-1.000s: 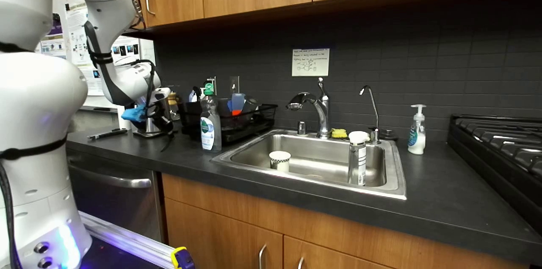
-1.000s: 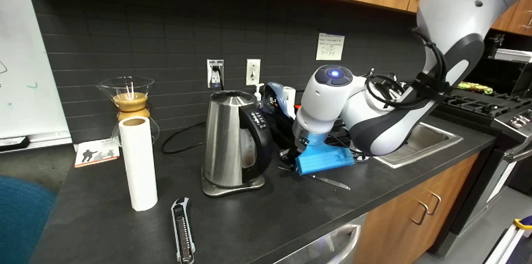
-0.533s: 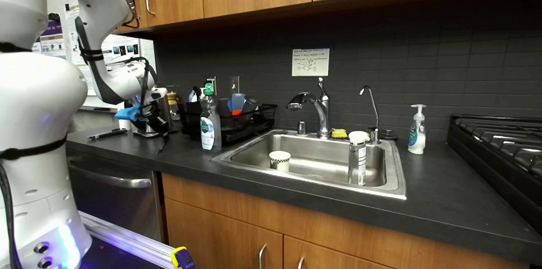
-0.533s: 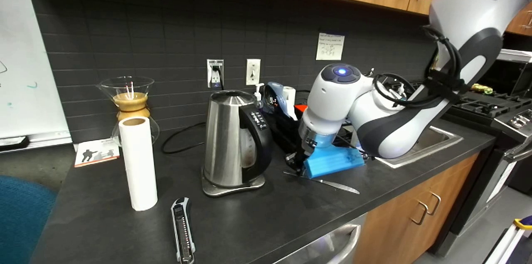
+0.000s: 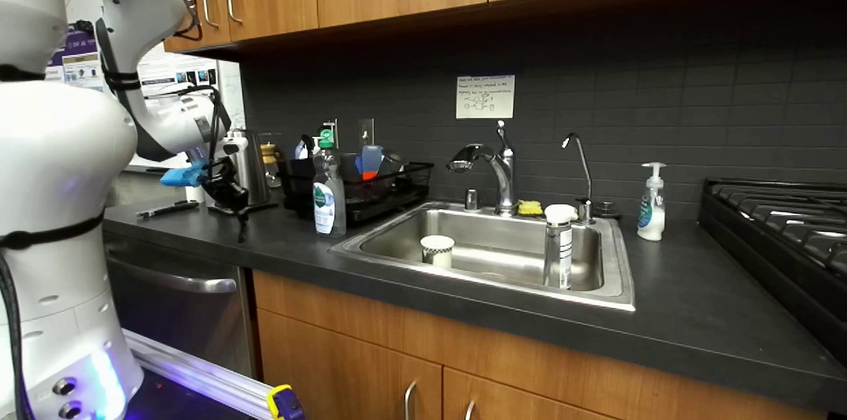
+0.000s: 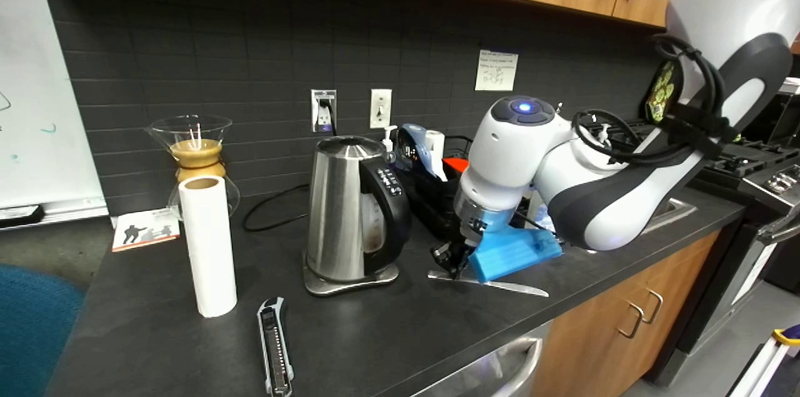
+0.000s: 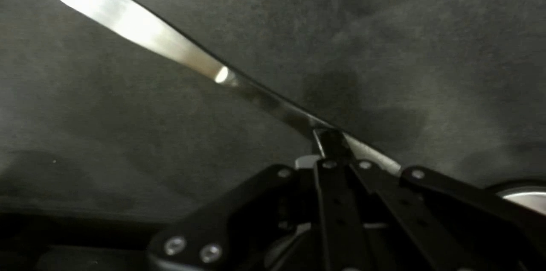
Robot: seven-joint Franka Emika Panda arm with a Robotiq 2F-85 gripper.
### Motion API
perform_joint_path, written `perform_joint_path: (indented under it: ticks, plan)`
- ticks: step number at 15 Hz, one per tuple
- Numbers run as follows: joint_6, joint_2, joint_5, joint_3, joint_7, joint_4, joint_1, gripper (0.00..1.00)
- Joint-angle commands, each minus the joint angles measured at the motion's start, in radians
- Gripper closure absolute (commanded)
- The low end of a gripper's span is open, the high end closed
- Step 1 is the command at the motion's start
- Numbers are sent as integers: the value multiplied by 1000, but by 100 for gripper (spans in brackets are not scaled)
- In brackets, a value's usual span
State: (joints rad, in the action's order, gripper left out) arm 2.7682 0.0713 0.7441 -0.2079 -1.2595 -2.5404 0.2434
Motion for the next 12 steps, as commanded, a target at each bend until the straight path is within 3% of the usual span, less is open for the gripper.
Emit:
perform_joint_path:
  ticks: [1, 12]
  plan:
    - [21, 13, -67, -33, 79, -30, 13, 100]
    - [52, 41, -218, -138, 256, -17, 47, 100]
